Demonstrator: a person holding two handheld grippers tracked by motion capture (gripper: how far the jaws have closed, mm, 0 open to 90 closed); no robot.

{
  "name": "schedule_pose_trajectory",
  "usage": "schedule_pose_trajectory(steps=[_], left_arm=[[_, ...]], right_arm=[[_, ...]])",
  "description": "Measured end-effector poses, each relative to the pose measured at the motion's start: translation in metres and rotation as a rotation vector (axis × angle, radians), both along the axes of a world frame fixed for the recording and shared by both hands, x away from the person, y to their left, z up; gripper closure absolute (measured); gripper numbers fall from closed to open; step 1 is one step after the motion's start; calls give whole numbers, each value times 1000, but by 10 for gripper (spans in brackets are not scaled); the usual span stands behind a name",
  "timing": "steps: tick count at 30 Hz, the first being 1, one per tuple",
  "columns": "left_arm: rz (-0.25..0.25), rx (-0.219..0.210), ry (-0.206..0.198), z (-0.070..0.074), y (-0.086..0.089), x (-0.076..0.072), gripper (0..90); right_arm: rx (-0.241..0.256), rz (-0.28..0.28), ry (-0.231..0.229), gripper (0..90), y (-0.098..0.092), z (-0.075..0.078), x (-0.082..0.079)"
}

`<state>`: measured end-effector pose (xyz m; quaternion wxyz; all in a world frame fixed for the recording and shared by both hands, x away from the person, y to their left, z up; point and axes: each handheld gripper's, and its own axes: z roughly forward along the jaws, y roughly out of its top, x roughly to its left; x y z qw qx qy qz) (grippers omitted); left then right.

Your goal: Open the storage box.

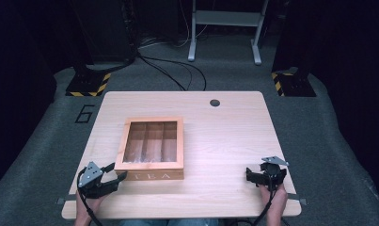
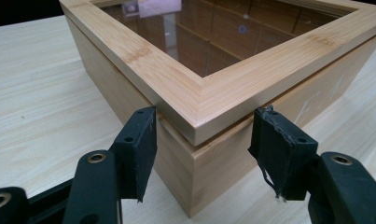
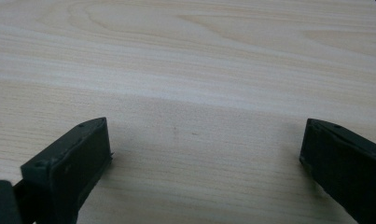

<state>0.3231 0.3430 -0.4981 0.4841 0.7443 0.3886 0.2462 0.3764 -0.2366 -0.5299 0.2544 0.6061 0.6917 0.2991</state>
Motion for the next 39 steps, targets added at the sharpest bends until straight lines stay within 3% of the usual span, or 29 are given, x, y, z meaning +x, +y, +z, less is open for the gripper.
schedule_pose_trajectory(steps=[27,29,39], left_arm=[[95,-50,-130,9,-8,5,394],[109,-66,-150,13,-10,8,390],[125,-92,-176,24,-12,20,349]], right_arm=[[-1,2,1,13,0,0,0],[-2,3,-2,13,0,0,0],[-1,3,-1,12,0,0,0]])
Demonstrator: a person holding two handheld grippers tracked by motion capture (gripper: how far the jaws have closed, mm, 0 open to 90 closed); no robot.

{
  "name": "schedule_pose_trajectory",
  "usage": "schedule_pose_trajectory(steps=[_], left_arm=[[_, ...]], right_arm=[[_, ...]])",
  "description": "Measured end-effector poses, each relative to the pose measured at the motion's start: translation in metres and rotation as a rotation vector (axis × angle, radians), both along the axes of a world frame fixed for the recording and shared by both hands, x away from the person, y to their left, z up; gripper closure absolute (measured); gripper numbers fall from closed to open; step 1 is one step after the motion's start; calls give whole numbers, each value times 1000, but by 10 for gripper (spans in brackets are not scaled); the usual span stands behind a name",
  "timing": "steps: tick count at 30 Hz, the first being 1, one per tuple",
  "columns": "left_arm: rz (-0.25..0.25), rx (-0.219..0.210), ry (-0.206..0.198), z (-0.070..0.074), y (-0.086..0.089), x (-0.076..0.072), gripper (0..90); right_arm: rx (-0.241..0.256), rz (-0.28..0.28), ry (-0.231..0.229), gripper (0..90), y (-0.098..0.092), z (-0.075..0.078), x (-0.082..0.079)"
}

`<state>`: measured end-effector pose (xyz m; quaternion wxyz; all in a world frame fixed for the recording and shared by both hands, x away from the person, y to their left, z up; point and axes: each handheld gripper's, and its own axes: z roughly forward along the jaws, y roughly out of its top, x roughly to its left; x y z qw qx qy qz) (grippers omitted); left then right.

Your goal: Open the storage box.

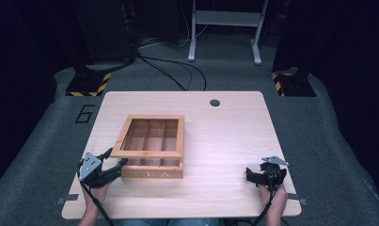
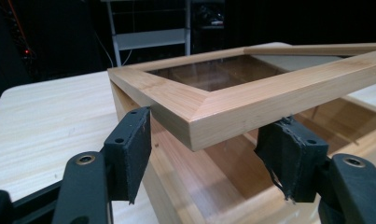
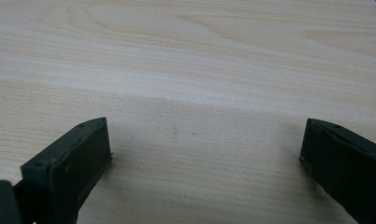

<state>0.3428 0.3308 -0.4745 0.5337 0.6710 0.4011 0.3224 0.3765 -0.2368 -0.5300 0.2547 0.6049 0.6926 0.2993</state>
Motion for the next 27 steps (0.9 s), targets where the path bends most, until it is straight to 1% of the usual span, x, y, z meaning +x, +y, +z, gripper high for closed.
schedule_pose_trajectory(steps=[2,3,5,8,11,15,16,18,19,22,23,24,25,26,27], left_arm=[[3,2,-10,2,-1,2,346],[12,-1,-29,3,-2,3,342],[17,3,-44,4,-3,5,341],[25,5,-51,5,-5,7,337],[40,18,-51,8,-7,10,329],[64,27,-59,16,-11,15,332],[64,27,-59,16,-11,15,335],[77,27,-65,22,-11,19,344],[77,27,-65,22,-11,19,347],[73,29,-65,30,-11,24,353],[75,22,-71,33,-10,26,359],[77,22,-79,38,-10,28,384],[77,22,-79,38,-10,28,387],[79,23,-82,43,-9,31,398],[79,23,-84,45,-9,33,400]], right_arm=[[1,-1,1,12,0,0,0],[0,0,2,12,0,0,0],[0,0,0,13,0,0,0],[-1,1,1,13,0,0,0],[0,0,2,13,0,0,0],[1,-1,2,13,0,0,0],[1,-1,2,13,0,0,0],[-1,1,0,13,0,0,0],[-1,1,0,13,0,0,0],[2,-2,1,13,0,0,0],[2,-2,1,13,0,0,0],[1,-2,1,13,0,0,0],[1,-2,1,13,0,0,0],[2,-2,1,13,0,0,0],[2,-2,1,13,0,0,0]])
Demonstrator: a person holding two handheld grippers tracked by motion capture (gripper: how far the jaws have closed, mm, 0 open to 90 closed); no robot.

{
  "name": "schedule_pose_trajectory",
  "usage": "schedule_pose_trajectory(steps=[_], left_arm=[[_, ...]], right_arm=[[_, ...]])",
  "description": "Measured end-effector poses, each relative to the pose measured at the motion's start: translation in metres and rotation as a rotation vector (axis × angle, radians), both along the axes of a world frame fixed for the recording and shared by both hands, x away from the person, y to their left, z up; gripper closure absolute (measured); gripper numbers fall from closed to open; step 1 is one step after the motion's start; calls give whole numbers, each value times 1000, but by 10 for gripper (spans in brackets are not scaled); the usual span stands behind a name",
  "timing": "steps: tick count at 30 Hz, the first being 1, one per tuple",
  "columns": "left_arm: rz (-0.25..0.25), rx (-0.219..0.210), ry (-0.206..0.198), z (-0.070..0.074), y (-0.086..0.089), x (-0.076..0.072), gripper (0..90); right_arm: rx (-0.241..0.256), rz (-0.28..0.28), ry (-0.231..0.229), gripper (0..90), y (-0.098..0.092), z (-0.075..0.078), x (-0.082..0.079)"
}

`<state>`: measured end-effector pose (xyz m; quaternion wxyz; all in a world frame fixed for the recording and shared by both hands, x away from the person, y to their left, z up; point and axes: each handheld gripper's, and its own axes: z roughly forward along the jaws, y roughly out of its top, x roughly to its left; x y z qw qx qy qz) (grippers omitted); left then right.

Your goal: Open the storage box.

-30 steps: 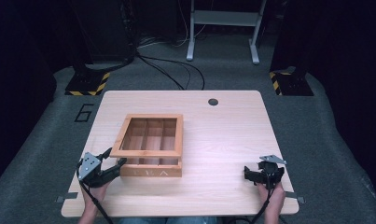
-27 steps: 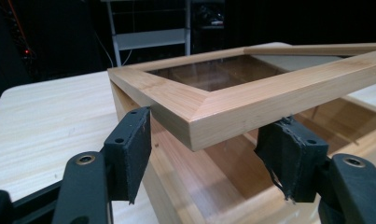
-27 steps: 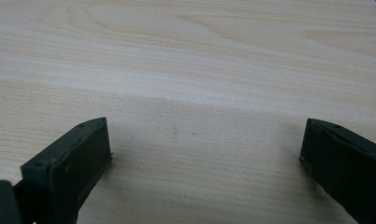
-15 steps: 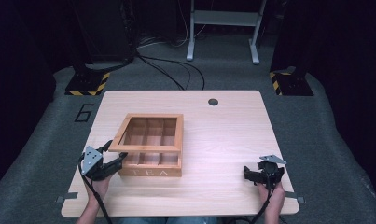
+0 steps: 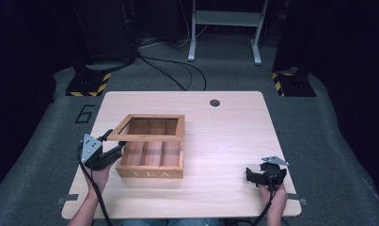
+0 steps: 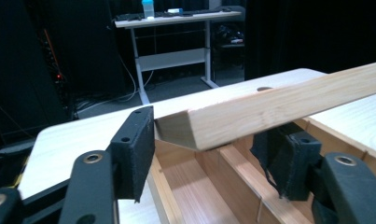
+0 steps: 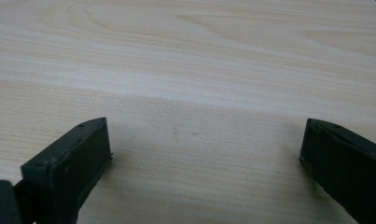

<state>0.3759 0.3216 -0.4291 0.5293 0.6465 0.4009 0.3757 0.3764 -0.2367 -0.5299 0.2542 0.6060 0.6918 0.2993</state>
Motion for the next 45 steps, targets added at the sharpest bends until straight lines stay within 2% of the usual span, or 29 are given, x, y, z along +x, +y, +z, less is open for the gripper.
schedule_pose_trajectory(steps=[8,11,14,29,33,45], left_arm=[[-6,-12,-20,17,4,12,448],[-12,-25,-17,23,5,18,454],[-21,-32,5,29,8,25,470],[-20,-52,18,30,14,38,585],[-19,-53,12,31,14,41,601],[-17,-50,37,40,15,50,625]], right_arm=[[0,0,0,13,0,0,0],[0,0,0,13,0,0,0],[0,-1,0,13,0,0,0],[0,0,0,13,0,0,0],[0,0,0,13,0,0,0],[0,0,0,13,0,0,0]])
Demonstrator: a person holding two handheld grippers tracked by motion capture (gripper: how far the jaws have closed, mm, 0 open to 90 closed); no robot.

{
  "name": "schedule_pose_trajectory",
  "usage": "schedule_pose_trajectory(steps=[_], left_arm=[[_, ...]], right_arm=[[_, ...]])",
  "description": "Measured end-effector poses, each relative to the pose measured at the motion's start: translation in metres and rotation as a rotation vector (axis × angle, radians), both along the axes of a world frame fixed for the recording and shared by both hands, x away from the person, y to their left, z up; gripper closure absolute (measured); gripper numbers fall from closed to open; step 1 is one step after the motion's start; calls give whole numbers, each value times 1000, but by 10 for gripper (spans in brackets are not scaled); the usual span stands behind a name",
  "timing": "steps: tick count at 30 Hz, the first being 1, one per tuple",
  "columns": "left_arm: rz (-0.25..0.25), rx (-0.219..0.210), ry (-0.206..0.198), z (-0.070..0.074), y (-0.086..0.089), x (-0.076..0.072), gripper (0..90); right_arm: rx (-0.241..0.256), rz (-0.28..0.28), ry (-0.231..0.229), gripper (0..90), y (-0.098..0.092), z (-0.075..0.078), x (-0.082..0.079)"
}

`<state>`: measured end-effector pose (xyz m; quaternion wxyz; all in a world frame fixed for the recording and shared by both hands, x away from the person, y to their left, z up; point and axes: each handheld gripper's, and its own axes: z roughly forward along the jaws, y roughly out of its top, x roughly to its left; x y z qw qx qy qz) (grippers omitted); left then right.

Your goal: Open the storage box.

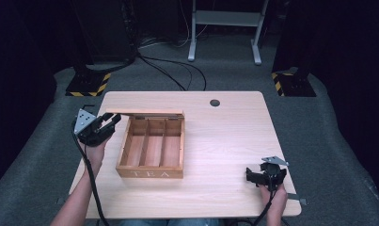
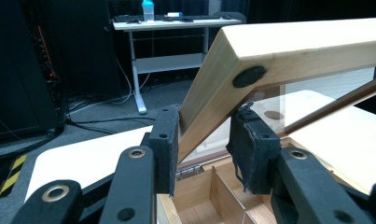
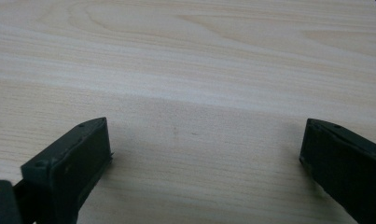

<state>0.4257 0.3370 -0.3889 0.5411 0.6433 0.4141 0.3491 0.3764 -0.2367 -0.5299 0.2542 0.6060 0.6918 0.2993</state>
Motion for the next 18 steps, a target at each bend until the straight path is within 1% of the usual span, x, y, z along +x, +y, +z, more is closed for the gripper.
schedule_pose_trajectory(steps=[6,18], left_arm=[[-4,-10,15,4,1,5,626],[-2,-12,14,5,1,6,628]], right_arm=[[0,0,0,13,0,0,0],[0,0,0,13,0,0,0]])
